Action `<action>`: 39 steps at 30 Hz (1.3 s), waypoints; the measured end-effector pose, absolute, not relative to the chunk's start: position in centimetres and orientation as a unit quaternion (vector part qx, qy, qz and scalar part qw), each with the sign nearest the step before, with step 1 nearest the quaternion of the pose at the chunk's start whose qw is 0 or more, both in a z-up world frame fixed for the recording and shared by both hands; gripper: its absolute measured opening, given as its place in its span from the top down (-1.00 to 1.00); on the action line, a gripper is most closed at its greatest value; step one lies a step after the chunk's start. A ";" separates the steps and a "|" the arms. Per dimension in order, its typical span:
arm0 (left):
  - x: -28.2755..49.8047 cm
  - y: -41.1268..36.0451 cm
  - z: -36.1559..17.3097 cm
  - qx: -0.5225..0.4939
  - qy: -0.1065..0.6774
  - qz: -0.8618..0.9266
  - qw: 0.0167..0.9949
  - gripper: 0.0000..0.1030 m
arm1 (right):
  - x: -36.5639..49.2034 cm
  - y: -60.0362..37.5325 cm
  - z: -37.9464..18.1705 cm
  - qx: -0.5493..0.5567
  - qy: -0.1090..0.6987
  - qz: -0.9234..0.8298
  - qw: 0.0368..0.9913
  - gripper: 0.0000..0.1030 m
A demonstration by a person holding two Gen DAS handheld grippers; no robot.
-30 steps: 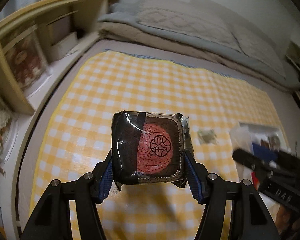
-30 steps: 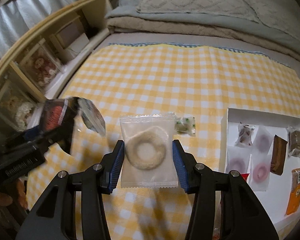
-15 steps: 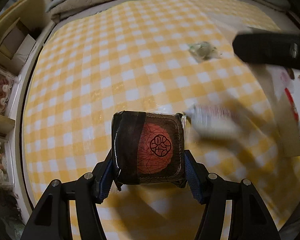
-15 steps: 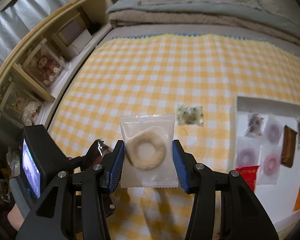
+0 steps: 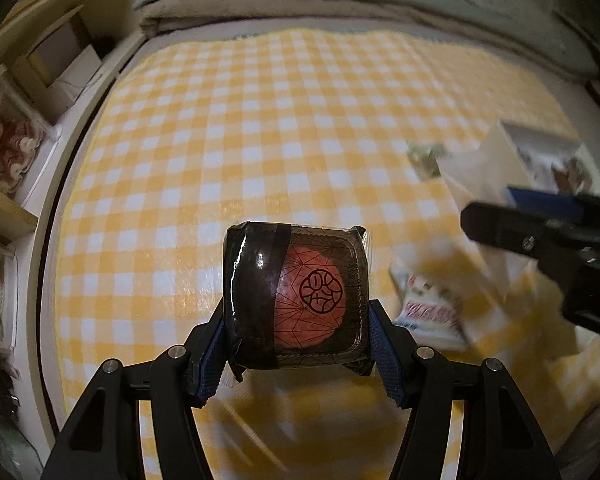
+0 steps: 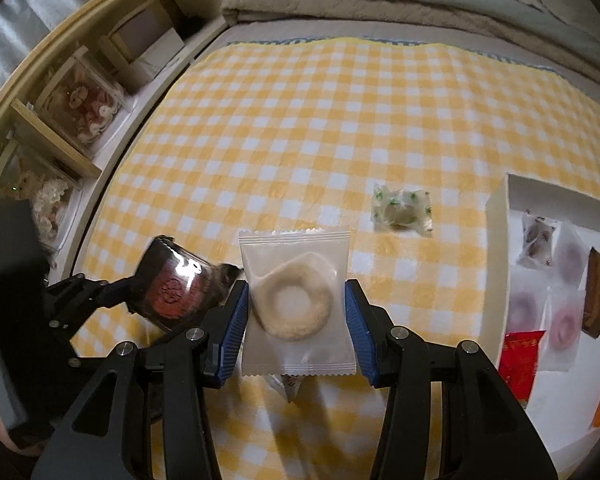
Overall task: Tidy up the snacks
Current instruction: 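Carry the cake box and donut packet into the white tray and open both tools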
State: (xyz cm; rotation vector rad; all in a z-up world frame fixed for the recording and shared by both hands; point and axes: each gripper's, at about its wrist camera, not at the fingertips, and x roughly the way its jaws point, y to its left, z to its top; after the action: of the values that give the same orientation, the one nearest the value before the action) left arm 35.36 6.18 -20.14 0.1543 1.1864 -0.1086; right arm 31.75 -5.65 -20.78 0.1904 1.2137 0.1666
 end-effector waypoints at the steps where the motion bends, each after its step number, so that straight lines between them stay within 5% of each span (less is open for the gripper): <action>1: 35.2 6.2 -19.4 0.068 0.555 -0.049 0.828 -0.20 | 31.7 -5.8 -20.6 0.089 0.566 0.076 0.816 0.06; 21: 29.1 1.7 -10.1 0.018 0.469 -0.051 0.882 -0.20 | 26.3 -12.8 -13.3 0.053 0.498 0.044 0.864 0.06; 39: 25.8 -10.8 -9.7 -0.007 0.464 -0.185 0.866 -0.20 | 17.9 -25.9 -10.7 0.076 0.475 -0.053 0.875 0.06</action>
State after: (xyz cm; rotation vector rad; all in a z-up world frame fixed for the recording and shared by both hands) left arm 25.83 -10.80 -9.66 -0.0154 0.9726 -0.3866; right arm 17.93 -25.92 -10.70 0.1592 0.9926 -0.1113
